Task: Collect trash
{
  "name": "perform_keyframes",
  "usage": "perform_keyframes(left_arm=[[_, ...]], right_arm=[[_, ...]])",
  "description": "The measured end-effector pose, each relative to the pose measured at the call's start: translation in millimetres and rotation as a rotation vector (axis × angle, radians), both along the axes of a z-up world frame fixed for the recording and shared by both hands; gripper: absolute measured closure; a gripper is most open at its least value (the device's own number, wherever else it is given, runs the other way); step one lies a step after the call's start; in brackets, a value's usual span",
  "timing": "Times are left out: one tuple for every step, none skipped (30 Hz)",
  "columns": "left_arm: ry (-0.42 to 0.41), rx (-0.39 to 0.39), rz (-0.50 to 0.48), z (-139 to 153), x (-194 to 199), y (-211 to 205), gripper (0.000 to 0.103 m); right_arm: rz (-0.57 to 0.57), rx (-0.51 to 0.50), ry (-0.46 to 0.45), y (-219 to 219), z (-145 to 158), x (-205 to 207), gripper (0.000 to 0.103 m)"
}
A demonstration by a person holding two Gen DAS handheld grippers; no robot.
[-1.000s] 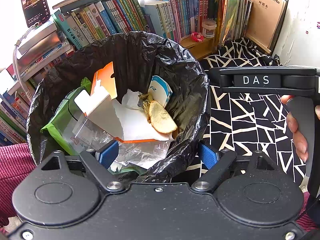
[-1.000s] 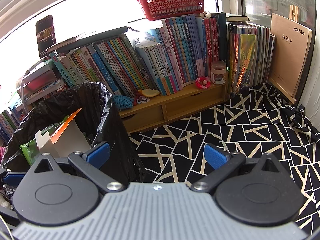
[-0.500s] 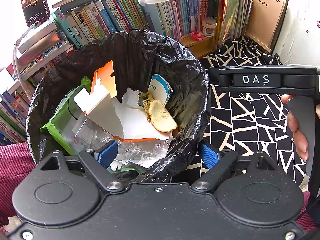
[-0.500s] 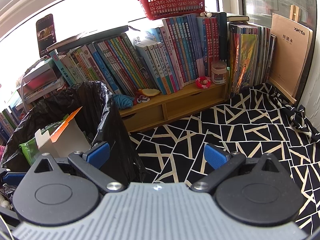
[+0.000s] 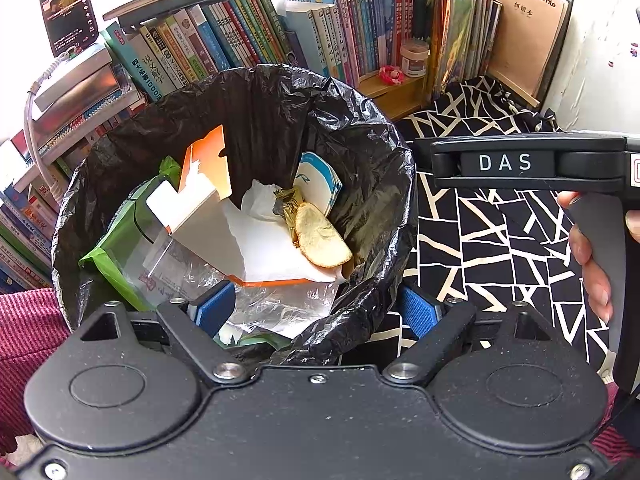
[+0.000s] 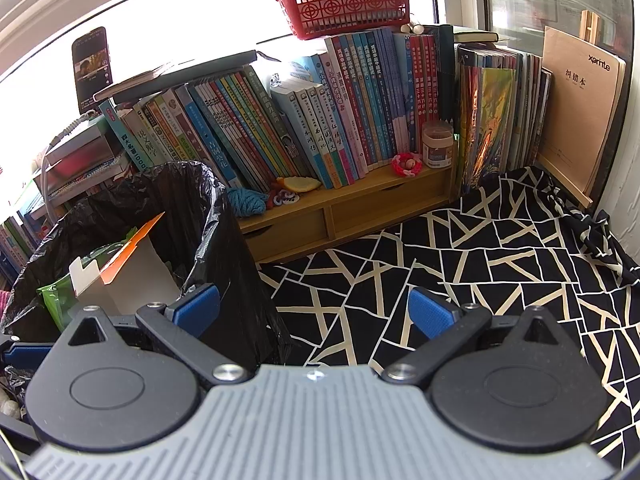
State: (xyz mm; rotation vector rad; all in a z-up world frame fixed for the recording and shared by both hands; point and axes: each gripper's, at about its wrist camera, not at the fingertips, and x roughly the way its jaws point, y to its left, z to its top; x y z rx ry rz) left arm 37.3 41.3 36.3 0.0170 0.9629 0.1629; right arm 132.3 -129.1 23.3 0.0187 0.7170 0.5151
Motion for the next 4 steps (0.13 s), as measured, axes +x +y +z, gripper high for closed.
perform_keyframes(left_arm=[[-0.001,0.0,-0.002,0.4,-0.1,-0.3,0.016],[0.0,-0.001,-0.004,0.4,0.0,-0.6,0.016],[0.002,-0.003,-0.005,0.2,0.4,-0.8,0.016],[0.005,-0.004,-0.004,0.0,1.2,-0.5,0.016]], right_arm=[[0.0,-0.001,-0.001,0.0,0.1,0.0,0.0],[0.0,-0.003,-0.003,0.0,-0.1,-0.1,0.0],[0.0,-0.003,-0.004,-0.2,-0.3,-0.2,0.0],[0.0,-0.002,-0.003,-0.5,-0.6,-0.3,0.0]])
